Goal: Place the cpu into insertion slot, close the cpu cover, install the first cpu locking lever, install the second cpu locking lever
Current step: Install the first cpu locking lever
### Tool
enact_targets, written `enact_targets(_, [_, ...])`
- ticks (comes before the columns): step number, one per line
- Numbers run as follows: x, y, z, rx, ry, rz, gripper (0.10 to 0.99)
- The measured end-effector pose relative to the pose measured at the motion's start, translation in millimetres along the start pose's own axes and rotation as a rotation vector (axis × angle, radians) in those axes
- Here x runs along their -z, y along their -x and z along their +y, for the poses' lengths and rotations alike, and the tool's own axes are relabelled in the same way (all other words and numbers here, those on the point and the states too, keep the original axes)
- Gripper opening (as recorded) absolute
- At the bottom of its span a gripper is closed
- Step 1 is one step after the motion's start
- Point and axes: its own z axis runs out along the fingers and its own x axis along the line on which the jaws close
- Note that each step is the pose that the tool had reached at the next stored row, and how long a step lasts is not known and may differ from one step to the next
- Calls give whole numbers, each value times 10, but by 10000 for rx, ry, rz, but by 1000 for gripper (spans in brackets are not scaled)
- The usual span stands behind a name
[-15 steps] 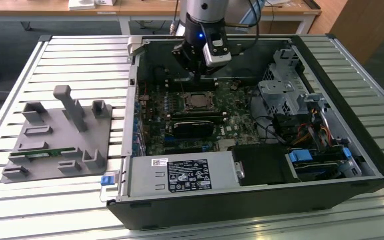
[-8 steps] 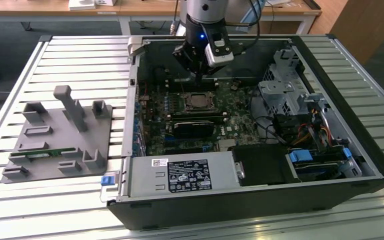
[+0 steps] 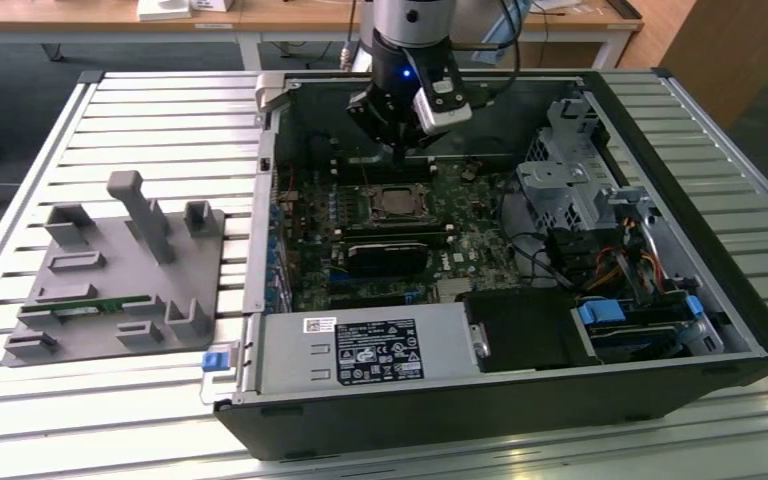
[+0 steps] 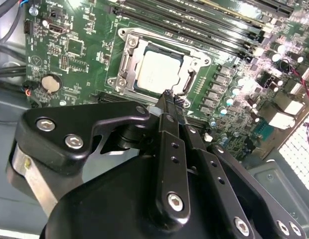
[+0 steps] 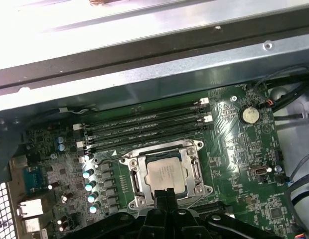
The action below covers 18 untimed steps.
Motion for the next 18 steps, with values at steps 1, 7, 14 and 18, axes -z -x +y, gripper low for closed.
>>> enact_targets(1, [0,0,0,76,6,-17,106])
enact_targets(7, [-1,-12,-6,430,66,-58,106])
enact_targets(14, [-8,-84,-27,649,126,-277,106])
enact_targets(18, [-16,-98,-31,901,141,-286,106])
